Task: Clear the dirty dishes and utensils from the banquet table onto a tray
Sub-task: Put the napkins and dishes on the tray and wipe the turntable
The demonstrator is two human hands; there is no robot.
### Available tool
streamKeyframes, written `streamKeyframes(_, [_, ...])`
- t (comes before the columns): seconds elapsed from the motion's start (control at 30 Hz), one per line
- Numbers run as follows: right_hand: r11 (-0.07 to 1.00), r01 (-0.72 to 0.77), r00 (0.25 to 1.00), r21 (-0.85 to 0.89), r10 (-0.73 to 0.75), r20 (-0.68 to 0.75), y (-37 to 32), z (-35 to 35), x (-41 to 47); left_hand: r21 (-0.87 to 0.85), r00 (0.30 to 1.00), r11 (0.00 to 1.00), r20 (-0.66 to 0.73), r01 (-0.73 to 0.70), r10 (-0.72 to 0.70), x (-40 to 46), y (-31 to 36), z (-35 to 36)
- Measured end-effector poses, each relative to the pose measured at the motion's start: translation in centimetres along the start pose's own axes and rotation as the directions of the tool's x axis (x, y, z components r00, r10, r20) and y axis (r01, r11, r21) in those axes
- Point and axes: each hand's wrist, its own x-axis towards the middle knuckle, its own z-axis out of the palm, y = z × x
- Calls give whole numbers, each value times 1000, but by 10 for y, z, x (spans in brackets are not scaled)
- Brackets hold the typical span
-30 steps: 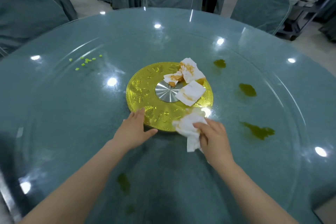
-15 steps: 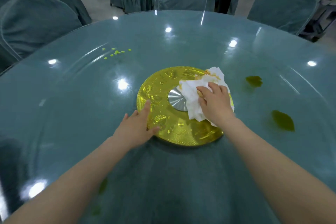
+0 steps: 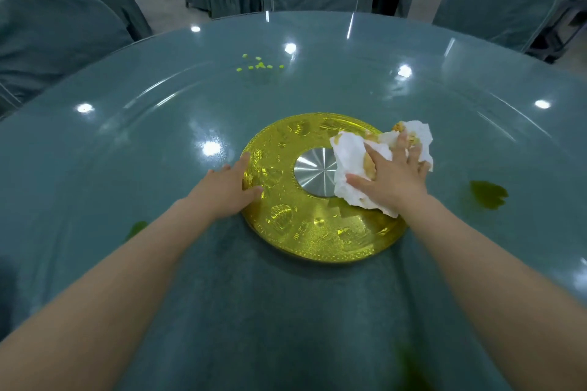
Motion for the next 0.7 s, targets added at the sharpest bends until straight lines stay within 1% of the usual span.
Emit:
streamKeyframes(0.07, [999,-19,999,38,18,41,-1,-2,-1,26,1000,1000,0,-15,15,8,4,-3])
streamKeyframes(0.1, [999,-21,1000,42,21,18,-2,-2,-3,28,1000,1000,5,-14,14,11,5,-7])
streamKeyframes(0.13, [999,-6,999,45,7,-40,-4,0,-6,17,1000,1000,18,-7,7,14,6,-10])
streamKeyframes(0.2, [993,76,977,87,-57,-205,-8,4,-13,-31,999,1000,45,-3,5,16,6,-17])
streamKeyframes(0.23, [987,110,964,120,-76,-253,-9,6,-17,-59,999,998,50,-16,19,14,6,-19])
streamKeyframes(0.27, [980,128,959,153,-82,-273,-10,7,-21,-81,998,996,44,-36,39,9,6,-18])
streamKeyframes(0.33, [970,142,961,197,-87,-264,-10,8,-27,-104,998,992,13,-67,68,-7,4,-12])
streamKeyframes(0.47, [965,197,959,173,-153,-239,-17,9,-42,-161,995,983,-69,-86,76,-45,-5,-2])
streamKeyframes(0.57, [958,185,960,221,-128,-250,-21,10,-57,-201,988,973,-125,-111,87,-75,-5,-7])
streamKeyframes(0.63, [962,158,966,224,-104,-235,-21,11,-65,-175,985,977,-138,-124,101,-98,-4,-13])
streamKeyframes(0.7, [964,125,973,234,-73,-218,-24,11,-73,-123,987,984,-112,-133,119,-123,-5,-22])
